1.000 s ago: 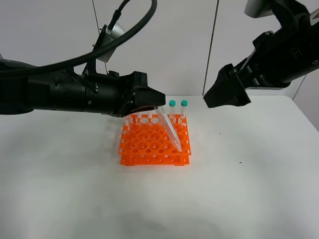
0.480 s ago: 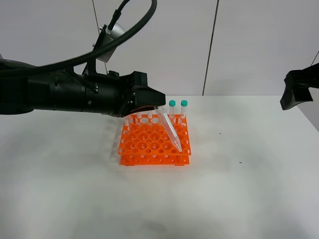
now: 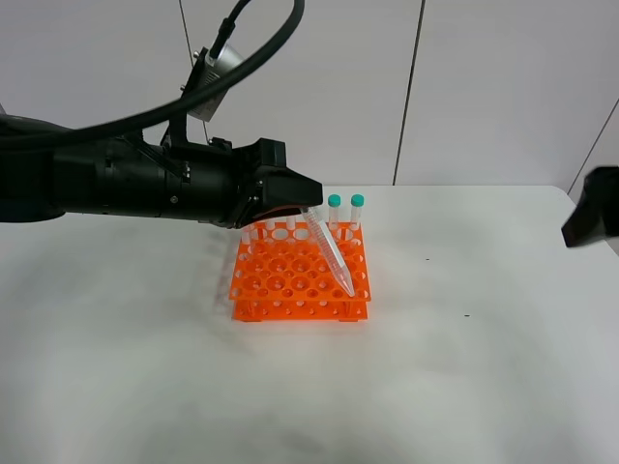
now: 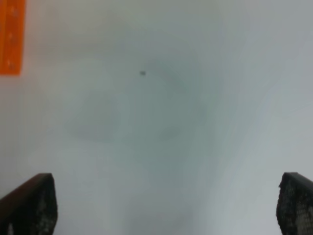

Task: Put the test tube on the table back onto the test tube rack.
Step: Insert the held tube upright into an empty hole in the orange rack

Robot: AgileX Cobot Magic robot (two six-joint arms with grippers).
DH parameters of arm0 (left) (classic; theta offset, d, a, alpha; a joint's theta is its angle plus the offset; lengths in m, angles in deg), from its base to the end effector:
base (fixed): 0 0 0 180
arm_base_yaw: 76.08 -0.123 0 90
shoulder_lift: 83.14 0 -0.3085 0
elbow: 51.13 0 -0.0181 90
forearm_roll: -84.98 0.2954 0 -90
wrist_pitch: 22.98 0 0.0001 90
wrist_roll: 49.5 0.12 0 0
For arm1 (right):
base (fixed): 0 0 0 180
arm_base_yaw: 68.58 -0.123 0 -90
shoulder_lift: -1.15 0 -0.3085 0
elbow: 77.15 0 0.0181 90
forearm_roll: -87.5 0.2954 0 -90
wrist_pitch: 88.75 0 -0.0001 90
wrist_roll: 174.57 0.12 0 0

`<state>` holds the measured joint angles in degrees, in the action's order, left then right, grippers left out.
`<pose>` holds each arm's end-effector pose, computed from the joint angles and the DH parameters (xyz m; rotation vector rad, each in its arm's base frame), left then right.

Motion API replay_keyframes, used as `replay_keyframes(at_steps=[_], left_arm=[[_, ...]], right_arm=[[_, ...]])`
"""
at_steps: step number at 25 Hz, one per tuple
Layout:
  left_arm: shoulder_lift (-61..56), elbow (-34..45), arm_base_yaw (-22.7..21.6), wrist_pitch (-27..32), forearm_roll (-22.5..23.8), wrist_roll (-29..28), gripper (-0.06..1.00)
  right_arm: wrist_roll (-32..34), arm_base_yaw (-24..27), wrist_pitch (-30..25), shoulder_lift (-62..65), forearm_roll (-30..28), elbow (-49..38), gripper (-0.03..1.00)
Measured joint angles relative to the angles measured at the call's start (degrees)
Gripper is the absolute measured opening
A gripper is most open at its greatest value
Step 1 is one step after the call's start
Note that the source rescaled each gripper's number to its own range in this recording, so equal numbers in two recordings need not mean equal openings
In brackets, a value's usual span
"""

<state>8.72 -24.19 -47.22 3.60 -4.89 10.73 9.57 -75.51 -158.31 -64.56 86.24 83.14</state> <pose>0.2994 -0.2264 0.2531 0.2904 2.1882 -1.0814 0.2155 0.0237 0.3371 -0.0700 2.7038 0.0279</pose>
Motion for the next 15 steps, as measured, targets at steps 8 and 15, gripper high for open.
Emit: replay_keyframes(at_steps=[8, 15], left_arm=[[0.0, 0.0, 0.0, 0.7, 0.0, -0.1, 0.01], [0.0, 0.0, 0.0, 0.7, 0.0, -0.1, 0.01]], right_arm=[[-3.4, 0.0, 4.4, 25.6, 0.2, -21.6, 1.0], [-4.1, 0.0, 9.4, 41.9, 1.3, -29.8, 1.0]])
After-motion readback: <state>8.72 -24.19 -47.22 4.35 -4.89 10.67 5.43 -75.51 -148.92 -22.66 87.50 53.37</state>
